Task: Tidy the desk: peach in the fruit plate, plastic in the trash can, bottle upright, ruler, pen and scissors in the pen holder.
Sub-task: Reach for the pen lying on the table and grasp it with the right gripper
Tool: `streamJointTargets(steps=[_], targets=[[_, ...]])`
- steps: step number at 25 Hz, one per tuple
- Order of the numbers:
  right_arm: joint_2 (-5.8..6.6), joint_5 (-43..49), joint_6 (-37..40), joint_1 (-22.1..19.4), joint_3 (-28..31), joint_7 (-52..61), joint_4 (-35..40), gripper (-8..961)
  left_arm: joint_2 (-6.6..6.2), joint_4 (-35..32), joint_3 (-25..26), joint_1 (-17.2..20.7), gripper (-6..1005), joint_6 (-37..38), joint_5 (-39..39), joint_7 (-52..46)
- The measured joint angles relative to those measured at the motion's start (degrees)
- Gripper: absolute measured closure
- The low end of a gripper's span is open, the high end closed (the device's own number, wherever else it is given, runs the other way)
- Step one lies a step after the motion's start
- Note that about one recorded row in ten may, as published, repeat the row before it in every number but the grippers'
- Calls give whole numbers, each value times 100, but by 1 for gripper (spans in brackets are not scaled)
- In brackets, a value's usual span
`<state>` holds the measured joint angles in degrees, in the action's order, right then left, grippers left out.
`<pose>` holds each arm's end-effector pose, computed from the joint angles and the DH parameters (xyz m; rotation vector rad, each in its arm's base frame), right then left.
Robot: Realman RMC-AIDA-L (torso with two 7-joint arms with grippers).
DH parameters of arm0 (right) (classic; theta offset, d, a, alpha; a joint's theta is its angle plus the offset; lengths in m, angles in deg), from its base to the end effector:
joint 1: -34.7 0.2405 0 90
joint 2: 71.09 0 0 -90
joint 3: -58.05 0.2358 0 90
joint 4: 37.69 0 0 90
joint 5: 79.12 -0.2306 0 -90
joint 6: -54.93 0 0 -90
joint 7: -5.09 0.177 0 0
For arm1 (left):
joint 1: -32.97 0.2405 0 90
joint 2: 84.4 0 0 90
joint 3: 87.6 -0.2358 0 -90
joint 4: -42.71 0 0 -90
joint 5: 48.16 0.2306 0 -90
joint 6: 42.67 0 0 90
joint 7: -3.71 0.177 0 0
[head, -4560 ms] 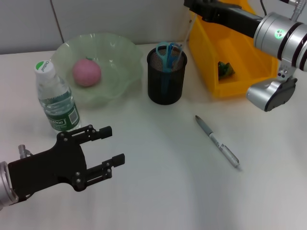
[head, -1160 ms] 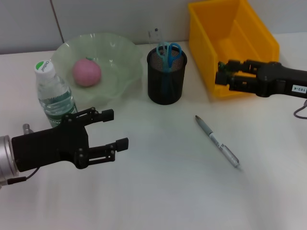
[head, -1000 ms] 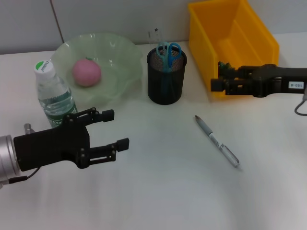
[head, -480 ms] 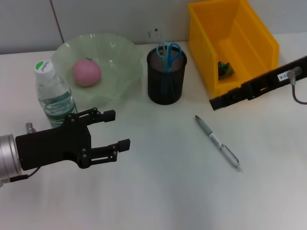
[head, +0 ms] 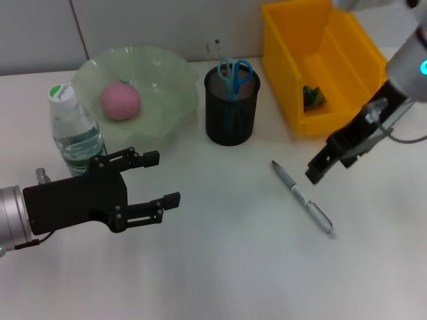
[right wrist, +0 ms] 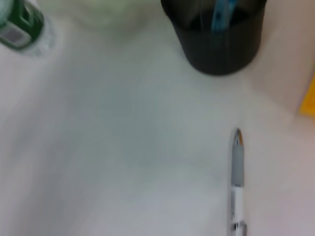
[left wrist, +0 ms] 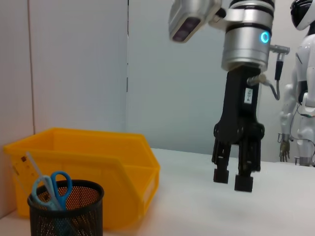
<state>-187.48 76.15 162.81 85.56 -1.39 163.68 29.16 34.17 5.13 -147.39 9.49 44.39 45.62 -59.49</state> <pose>0.1537 0.3847 0.0344 -2.4326 1.4288 -0.5620 -0.2295 0.3255 -0.0399 -2.7397 -0.2574 -0.8178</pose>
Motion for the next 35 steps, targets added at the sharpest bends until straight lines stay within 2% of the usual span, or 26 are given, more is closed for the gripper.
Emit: streamJointTargets(steps=[1, 6, 16, 26, 35], targets=[[-52, 264, -83, 186, -40, 3, -308, 169, 4, 13, -4, -1, 193, -5, -2, 58], [-158, 580, -544, 451, -156, -76, -983, 169, 13, 34, -8, -8, 193, -37, -31, 145], [-234, 594, -1370, 617, -505, -112, -1760, 168, 18, 41, -99, -5, 193, -70, -34, 154], [-264, 577, -1888, 703, -716, -118, -2320, 169, 9, 51, -102, 22, 193, -88, -17, 154], [-286, 559, -2093, 701, -828, -119, -2518, 168, 5, 114, -102, 6, 193, -88, -18, 137]])
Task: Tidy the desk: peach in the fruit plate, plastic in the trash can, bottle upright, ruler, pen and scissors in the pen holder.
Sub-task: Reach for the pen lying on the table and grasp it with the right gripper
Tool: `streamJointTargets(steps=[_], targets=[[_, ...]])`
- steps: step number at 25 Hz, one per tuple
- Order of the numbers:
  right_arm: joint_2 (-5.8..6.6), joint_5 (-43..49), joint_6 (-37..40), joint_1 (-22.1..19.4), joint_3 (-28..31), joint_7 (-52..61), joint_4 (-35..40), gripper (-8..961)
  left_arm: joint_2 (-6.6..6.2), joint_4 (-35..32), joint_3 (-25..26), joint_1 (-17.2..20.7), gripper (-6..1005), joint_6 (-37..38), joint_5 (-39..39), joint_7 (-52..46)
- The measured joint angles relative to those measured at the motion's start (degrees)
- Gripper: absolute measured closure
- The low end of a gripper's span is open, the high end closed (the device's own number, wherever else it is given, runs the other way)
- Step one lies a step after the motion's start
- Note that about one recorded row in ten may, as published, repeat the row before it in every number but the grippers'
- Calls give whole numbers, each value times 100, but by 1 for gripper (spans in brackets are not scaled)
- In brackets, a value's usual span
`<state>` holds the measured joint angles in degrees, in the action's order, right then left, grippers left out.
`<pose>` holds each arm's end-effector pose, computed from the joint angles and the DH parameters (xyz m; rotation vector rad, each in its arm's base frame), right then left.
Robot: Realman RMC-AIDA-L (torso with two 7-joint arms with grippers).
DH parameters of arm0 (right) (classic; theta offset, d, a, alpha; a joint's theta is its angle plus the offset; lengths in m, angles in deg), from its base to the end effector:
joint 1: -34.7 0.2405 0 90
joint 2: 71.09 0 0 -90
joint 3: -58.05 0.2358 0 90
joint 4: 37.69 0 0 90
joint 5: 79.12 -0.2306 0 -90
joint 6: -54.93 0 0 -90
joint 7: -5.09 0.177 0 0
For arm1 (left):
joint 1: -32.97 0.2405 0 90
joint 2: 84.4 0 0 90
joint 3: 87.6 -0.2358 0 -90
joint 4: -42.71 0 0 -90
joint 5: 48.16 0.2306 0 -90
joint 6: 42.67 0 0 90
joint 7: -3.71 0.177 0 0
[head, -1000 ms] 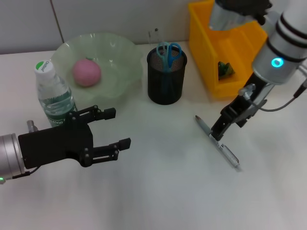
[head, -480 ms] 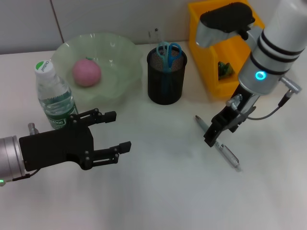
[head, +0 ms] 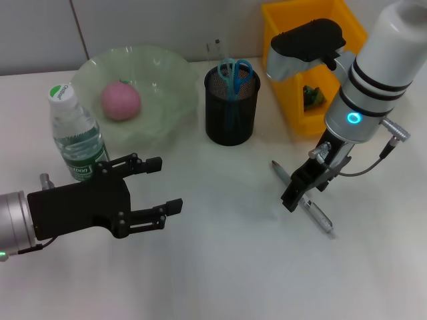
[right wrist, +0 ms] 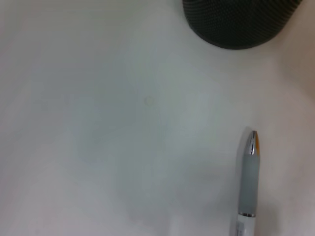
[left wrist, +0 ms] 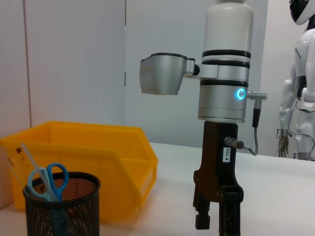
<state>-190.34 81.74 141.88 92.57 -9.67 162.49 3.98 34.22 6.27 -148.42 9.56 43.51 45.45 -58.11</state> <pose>0.1877 0.4008 -0.0518 -2.4020 1.3160 -0.7752 -0.2327 0.3228 -0.0463 -2.7475 -0.2531 -0.8011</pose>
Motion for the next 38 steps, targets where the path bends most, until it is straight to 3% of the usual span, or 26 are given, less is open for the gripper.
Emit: streamJointTargets(steps=[11, 16, 18, 38], targets=[[-34, -12, -137, -36, -491, 48, -18, 168, 4, 10, -3, 40, 193, -6, 11, -37], [-37, -12, -160, -54, -480, 64, -19, 325, 4, 14, -8, 61, 193, 0, 18, -54], [-37, -12, -183, -58, -483, 65, -29, 528, 4, 16, -11, 62, 193, 2, 18, -55], [-37, -84, -330, -57, -526, 46, -127, 677, -6, 68, -18, 74, 193, 33, 17, -58]])
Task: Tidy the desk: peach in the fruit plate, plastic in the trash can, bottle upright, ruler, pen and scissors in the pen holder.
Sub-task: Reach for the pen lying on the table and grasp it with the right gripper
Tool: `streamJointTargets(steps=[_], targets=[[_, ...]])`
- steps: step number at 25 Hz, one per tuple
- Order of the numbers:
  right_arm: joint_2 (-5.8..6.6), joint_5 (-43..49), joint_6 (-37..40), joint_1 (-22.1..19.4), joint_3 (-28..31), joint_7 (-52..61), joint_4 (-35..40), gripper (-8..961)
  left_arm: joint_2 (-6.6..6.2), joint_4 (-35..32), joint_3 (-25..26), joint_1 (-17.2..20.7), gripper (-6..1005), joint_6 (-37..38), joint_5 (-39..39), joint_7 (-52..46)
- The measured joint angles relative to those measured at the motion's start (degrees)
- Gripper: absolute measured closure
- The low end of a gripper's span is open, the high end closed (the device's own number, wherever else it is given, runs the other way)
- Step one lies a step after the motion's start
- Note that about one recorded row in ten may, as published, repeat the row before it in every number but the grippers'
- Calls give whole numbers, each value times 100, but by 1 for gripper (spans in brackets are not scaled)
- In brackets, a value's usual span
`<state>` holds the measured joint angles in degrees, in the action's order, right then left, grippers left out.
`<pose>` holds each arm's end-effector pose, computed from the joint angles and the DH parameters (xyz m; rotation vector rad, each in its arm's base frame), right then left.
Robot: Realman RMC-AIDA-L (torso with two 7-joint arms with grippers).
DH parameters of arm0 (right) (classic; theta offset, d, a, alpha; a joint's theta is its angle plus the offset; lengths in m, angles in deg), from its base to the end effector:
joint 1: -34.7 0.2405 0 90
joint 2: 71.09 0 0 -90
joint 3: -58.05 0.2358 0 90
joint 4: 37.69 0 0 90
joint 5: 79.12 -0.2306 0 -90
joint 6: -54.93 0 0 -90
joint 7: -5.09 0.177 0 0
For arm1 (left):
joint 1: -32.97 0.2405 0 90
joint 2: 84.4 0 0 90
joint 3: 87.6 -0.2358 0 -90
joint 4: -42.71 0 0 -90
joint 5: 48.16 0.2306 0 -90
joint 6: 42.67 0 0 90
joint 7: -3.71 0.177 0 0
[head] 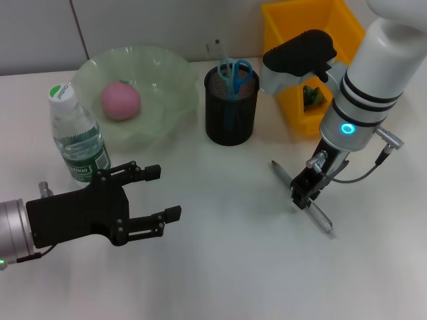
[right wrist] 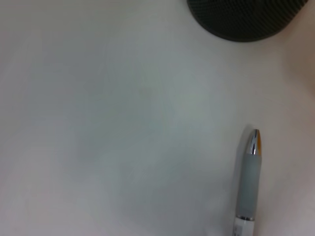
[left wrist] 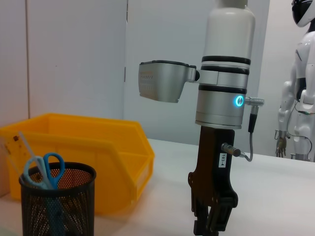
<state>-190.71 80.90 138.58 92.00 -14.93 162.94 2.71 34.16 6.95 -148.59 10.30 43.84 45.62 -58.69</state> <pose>0.1941 0.3990 -0.0639 -2.4004 1.2438 -0.8206 -0.2382 0.3169 -0.0485 -2.7547 -0.2972 -0.8034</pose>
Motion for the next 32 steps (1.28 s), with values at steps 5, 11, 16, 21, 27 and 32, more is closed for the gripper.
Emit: streamJointTargets(steps=[5, 11, 16, 21, 27, 32], targets=[[0, -5, -27, 0, -35, -2, -19, 700, 0, 0, 1, 8, 193, 17, 0, 0], [0, -7, -57, -13, -142, -1, -30, 704, 0, 0, 1, 17, 193, 24, 0, -4], [-1, -7, -93, -26, -146, 0, -33, 708, 0, 0, 1, 28, 192, 24, 0, -7], [-4, -7, -132, -35, -151, -3, -33, 711, 0, 0, 1, 37, 192, 24, 0, -9], [-11, -24, -196, -43, -325, -3, -43, 715, 0, 0, 1, 52, 192, 23, 0, -9], [-17, -127, -251, -45, -439, 8, -50, 728, 0, 0, 0, 54, 192, 27, 0, -9]])
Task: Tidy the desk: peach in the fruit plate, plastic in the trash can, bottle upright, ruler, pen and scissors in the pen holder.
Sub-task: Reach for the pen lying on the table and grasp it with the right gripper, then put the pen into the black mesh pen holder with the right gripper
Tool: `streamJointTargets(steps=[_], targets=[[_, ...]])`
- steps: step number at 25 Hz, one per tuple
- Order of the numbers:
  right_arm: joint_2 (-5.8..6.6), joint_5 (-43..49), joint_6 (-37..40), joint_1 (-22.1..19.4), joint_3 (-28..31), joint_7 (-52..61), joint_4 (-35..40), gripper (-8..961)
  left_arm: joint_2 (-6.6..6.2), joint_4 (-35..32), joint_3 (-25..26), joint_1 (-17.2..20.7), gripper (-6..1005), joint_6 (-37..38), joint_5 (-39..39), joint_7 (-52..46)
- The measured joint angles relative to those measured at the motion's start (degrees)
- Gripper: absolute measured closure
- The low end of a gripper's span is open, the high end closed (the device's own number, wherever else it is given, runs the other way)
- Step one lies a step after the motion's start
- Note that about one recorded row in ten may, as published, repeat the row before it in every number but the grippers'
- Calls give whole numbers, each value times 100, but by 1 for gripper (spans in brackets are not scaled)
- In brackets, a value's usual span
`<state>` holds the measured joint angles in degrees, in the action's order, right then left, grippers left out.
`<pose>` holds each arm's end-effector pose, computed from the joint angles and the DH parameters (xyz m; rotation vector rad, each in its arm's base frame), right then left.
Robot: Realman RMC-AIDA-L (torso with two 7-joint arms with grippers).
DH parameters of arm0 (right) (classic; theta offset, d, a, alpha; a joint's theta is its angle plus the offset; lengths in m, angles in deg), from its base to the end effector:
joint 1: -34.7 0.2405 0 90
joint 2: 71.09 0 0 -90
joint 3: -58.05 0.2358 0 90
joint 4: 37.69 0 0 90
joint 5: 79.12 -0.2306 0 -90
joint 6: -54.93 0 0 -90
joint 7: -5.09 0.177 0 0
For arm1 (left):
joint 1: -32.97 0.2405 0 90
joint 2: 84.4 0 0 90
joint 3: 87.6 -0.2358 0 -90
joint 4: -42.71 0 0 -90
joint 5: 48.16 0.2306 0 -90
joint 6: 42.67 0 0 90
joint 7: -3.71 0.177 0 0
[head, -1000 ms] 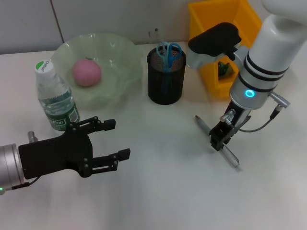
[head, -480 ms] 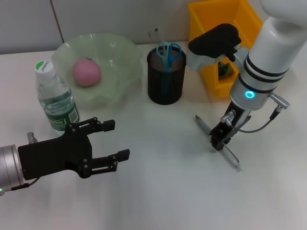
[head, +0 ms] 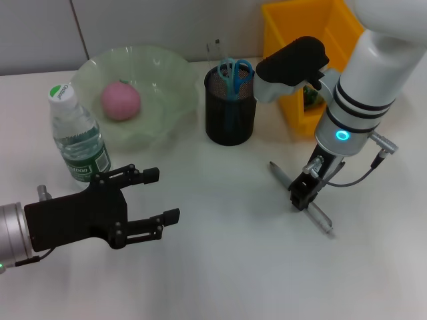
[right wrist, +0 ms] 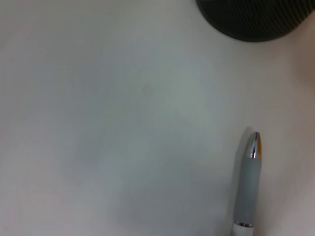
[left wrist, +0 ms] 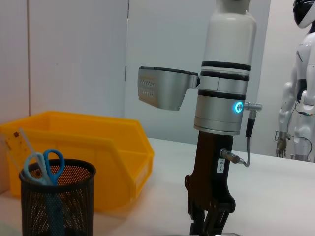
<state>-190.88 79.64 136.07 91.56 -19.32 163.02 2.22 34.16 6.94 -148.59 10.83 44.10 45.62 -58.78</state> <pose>0.1963 0.3982 -0.0729 -2.4103 1.1763 -0.8441 -0.2406 0.3141 -0.0484 -2.7541 -0.3100 -0.8058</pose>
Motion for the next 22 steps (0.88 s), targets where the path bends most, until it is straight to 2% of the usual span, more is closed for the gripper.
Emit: streamJointTargets(steps=[6, 10, 18, 20, 21, 22], targets=[[0, -14, -15, 27, -4, -5, -84, 747, 0, 4, 0, 11, 192, 5, 0, -8], [-2, -16, 61, -26, -6, -5, 125, 818, 0, 6, 0, 16, 192, 6, 0, -9], [39, -95, 604, -584, 61, 8, 2001, 837, -5, -27, 0, 45, 192, 68, 0, -69], [48, -100, 674, -783, 66, -5, 2590, 837, -7, -38, 0, 65, 192, 69, 0, -70], [58, -101, 684, -977, 70, -43, 3183, 837, -7, -40, 0, 68, 192, 69, -4, -70], [58, -101, 684, -977, 70, -43, 3183, 837, -8, -40, 0, 74, 192, 69, -8, -70]])
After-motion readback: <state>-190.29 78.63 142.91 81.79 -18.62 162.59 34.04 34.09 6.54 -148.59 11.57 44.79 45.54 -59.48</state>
